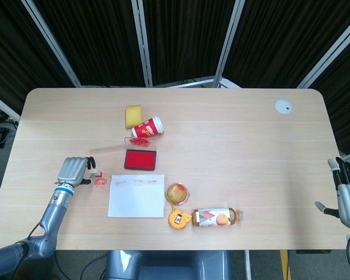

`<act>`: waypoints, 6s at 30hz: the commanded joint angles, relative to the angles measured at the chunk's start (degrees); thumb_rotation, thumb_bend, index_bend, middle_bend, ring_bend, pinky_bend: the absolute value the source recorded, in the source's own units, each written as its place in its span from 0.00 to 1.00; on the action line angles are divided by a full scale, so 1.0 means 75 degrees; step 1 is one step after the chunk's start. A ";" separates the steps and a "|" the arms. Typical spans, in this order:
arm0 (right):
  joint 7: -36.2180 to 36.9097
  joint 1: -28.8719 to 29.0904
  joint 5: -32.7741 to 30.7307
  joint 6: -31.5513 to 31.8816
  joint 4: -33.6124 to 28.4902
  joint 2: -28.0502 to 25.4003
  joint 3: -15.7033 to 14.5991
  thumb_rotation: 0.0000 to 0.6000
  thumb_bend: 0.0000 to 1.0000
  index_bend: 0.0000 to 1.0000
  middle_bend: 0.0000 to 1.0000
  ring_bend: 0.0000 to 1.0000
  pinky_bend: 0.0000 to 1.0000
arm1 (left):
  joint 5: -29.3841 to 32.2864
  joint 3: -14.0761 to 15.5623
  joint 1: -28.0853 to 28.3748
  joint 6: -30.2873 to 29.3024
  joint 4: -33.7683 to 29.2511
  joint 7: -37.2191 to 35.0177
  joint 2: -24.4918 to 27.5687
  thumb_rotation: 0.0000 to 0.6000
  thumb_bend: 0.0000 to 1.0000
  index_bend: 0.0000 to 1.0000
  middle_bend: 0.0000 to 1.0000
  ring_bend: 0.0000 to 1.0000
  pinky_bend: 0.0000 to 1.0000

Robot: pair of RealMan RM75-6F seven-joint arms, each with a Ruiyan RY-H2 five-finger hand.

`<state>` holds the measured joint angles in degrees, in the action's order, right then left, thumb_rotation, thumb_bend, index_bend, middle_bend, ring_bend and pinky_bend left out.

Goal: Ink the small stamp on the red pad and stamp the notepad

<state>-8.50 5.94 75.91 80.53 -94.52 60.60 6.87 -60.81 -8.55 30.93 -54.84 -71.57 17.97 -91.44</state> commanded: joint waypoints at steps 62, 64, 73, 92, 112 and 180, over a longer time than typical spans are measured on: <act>0.0062 0.0156 -0.0987 -0.0407 0.0396 0.0049 0.0336 1.00 0.00 0.00 0.00 0.00 0.00 | -0.0826 -0.0490 0.2725 0.2692 0.1954 -0.2646 -0.0746 1.00 0.33 0.57 0.57 0.84 0.88; 0.0074 0.0160 -0.1005 -0.0424 0.0406 0.0047 0.0339 1.00 0.00 0.00 0.00 0.00 0.00 | -0.0838 -0.0477 0.2748 0.2694 0.2053 -0.2672 -0.0808 1.00 0.33 0.57 0.57 0.84 0.88; 0.0113 0.0173 -0.1074 -0.0484 0.0423 0.0028 0.0353 1.00 0.00 0.00 0.00 0.00 0.00 | -0.0795 -0.0381 0.2769 0.2767 0.2442 -0.2743 -0.1093 1.00 0.33 0.57 0.57 0.84 0.88; 0.0095 0.0167 -0.1138 -0.0481 0.0406 0.0017 0.0358 1.00 0.00 0.00 0.00 0.00 0.00 | -0.0853 -0.0274 0.2742 0.2803 0.2723 -0.2817 -0.1238 1.00 0.36 0.58 0.58 0.84 0.88; 0.0130 0.0161 -0.1121 -0.0477 0.0364 -0.0012 0.0346 1.00 0.00 0.00 0.00 0.00 0.00 | -0.0795 -0.0387 0.2662 0.2600 0.2320 -0.2838 -0.1018 1.00 0.36 0.58 0.58 0.84 0.88; 0.0565 0.0078 -0.1217 -0.0519 0.0251 -0.0293 0.0403 1.00 0.00 0.00 0.00 0.00 0.00 | -0.0759 0.0361 0.2551 0.1423 -0.1181 -0.0338 -0.0451 1.00 0.37 0.60 0.59 0.84 0.88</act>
<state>-4.26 6.53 66.78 76.63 -92.63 58.41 9.89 -66.53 -5.84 50.04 -44.15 -80.46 15.40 -94.78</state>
